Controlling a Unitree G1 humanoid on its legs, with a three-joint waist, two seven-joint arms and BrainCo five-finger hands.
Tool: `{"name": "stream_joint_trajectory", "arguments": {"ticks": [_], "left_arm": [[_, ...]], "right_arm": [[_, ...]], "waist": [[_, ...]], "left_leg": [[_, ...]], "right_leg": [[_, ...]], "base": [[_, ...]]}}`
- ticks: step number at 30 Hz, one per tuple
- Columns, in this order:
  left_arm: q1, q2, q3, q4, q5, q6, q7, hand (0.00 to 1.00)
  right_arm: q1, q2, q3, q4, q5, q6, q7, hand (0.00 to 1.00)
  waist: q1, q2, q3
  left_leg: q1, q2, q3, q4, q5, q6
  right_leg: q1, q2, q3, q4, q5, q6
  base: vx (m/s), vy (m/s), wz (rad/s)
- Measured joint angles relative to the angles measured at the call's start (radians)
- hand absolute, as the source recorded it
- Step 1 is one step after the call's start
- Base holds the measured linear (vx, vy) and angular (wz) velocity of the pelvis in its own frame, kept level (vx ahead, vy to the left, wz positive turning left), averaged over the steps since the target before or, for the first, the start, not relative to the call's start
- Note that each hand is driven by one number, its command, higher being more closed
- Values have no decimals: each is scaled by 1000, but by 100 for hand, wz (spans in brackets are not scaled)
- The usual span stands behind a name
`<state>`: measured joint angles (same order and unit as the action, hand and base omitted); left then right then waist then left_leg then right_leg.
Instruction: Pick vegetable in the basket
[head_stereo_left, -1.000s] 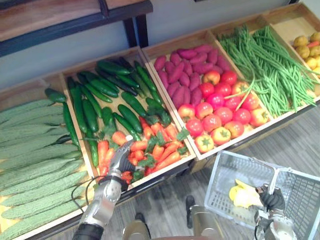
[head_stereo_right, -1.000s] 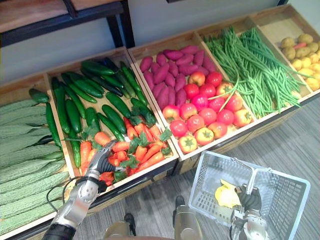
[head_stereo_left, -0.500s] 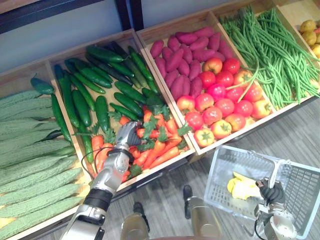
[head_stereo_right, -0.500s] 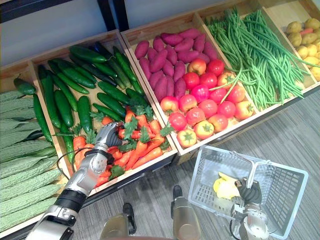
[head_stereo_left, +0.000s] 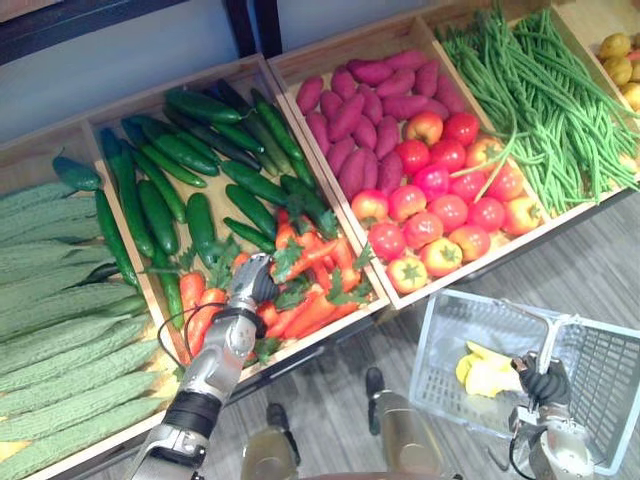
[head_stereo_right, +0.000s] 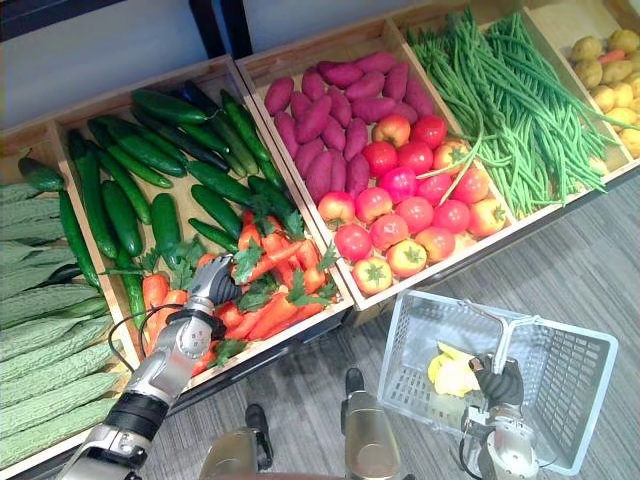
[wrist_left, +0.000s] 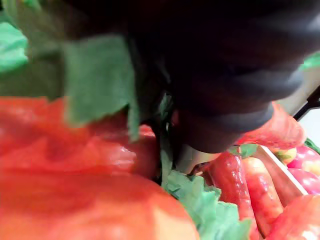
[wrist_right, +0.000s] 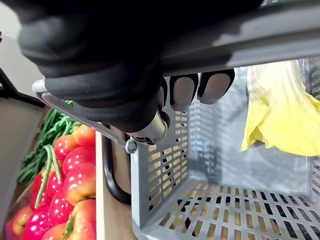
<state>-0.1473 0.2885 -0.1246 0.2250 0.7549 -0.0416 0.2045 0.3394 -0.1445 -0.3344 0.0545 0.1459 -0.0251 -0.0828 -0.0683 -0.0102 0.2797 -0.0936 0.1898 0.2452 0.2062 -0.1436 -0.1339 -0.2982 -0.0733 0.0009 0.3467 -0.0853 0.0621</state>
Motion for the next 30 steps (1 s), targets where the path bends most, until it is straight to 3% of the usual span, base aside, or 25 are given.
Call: {"name": "stream_joint_trajectory", "arguments": {"ticks": [6,20,25,30], "left_arm": [[68,-29,95,-172,-51,-4,68,100],[226,-193,183,-481,-178,-26,195,100],[270,-249,183,-533,-276,-55,211,100],[334,-275,126,-619,-327,-90,209,100]], "right_arm": [[-4,2,-4,24,0,-3,-1,100],[7,25,-13,86,1,-3,-7,100],[19,35,-14,86,1,-1,-17,100],[20,68,-15,74,2,-1,-34,100]], "waist": [[-1,1,-3],[2,28,-107],[2,43,-144],[5,40,-171]], "left_leg": [[27,-6,-18,-52,35,-3],[72,-18,-56,-139,89,-2],[74,-17,-64,-145,96,-3],[111,-9,-12,-160,98,-6]], "right_leg": [[17,-2,-14,-4,0,0],[60,-12,-58,-22,0,0],[68,-13,-66,-30,-3,6],[68,8,-20,-40,0,11]], "base": [[-18,-28,9],[-15,-15,9],[-34,-16,7],[-16,-12,-25]]}}
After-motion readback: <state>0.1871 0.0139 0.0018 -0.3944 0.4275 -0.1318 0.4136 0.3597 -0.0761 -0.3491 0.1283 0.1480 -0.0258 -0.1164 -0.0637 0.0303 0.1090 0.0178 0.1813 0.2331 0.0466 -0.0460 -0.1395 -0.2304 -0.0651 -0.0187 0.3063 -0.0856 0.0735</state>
